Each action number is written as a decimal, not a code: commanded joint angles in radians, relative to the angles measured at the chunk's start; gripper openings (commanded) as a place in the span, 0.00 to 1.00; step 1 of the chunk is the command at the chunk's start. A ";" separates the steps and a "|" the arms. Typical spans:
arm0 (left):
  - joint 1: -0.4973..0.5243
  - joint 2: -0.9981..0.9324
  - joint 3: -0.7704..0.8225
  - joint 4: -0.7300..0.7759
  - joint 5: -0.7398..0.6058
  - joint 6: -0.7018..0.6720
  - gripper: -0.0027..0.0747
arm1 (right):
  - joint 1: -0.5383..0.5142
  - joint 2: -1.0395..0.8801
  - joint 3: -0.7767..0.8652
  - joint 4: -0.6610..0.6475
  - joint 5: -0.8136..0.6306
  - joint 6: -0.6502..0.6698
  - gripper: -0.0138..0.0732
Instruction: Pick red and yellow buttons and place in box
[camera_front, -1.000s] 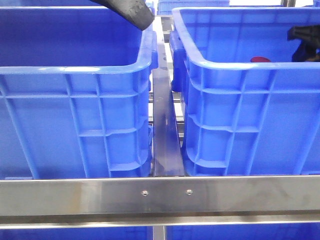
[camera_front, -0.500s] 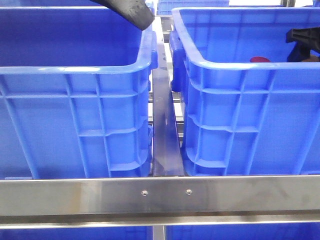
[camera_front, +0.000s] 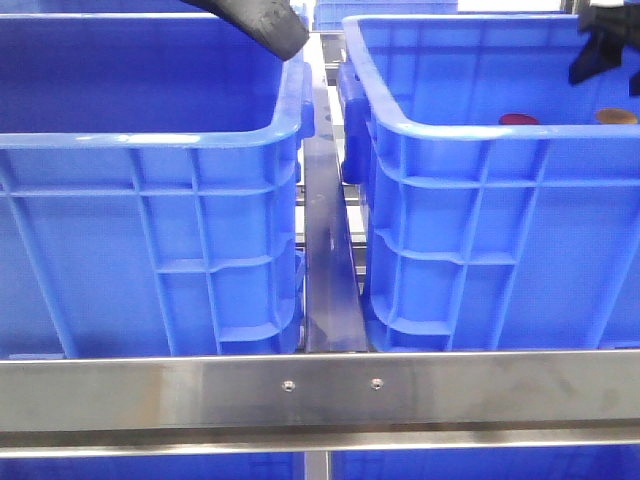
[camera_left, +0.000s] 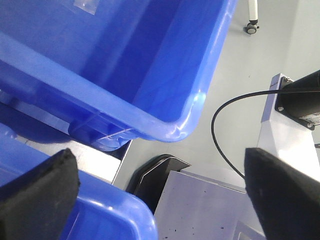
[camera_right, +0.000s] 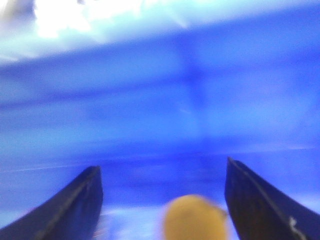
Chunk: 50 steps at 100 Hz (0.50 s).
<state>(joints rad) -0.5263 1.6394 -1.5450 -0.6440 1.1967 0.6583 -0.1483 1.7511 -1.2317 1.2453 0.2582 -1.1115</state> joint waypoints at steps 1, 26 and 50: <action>-0.008 -0.044 -0.030 -0.054 -0.022 -0.001 0.85 | -0.001 -0.104 0.007 0.006 0.007 -0.010 0.76; -0.008 -0.044 -0.030 -0.054 -0.024 -0.001 0.85 | -0.001 -0.249 0.149 0.006 0.027 -0.010 0.35; -0.008 -0.044 -0.030 -0.054 -0.024 -0.001 0.85 | -0.001 -0.396 0.310 0.005 0.023 -0.010 0.08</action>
<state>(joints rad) -0.5263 1.6394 -1.5450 -0.6440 1.1967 0.6583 -0.1483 1.4456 -0.9454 1.2415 0.2907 -1.1115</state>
